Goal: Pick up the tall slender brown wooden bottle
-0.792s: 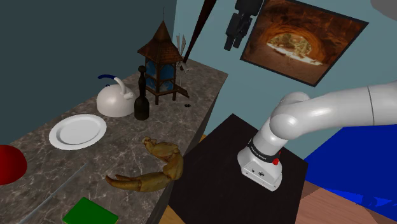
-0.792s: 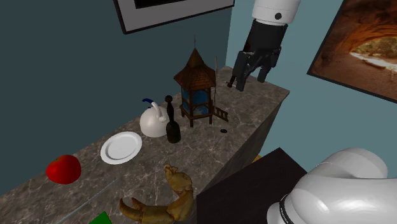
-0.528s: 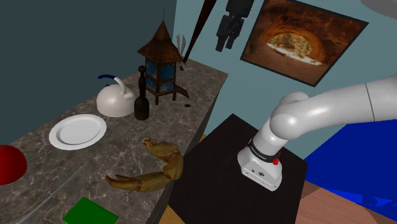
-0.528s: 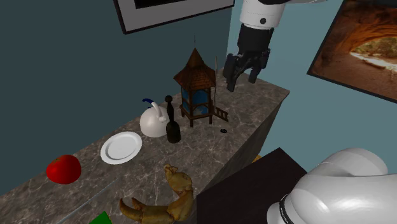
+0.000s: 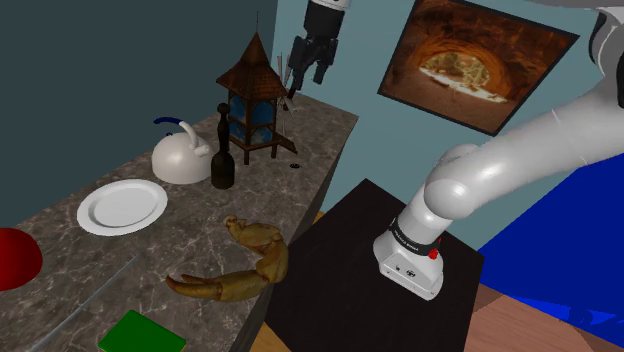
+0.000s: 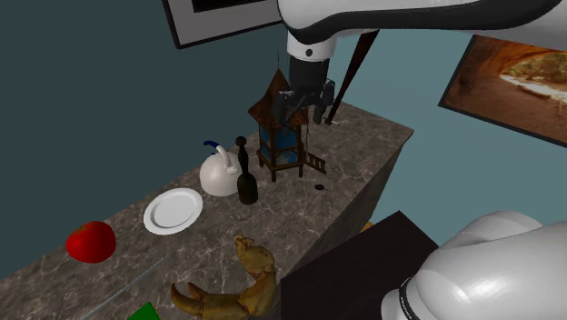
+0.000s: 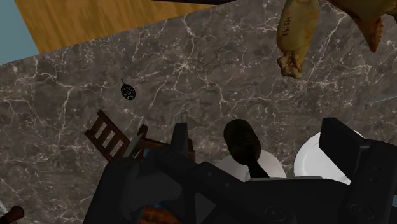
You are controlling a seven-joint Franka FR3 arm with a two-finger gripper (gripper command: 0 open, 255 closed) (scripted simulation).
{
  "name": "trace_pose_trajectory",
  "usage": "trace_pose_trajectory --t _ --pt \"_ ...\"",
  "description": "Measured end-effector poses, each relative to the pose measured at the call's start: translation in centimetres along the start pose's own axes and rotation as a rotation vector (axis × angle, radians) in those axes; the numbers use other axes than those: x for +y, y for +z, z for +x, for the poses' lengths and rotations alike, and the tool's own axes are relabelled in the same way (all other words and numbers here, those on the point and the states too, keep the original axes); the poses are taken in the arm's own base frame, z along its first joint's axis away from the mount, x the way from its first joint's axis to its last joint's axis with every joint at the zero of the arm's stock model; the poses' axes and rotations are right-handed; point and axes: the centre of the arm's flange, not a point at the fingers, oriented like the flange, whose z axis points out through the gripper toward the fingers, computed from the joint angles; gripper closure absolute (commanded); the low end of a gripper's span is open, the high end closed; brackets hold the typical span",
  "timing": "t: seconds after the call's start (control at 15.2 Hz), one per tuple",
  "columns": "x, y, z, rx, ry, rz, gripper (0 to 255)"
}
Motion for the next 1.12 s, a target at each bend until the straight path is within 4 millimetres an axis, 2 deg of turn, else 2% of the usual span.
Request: trace_pose_trajectory --t 1.12 --pt "-7.8 9.7 18.6 0.004 0.043 -0.061 0"
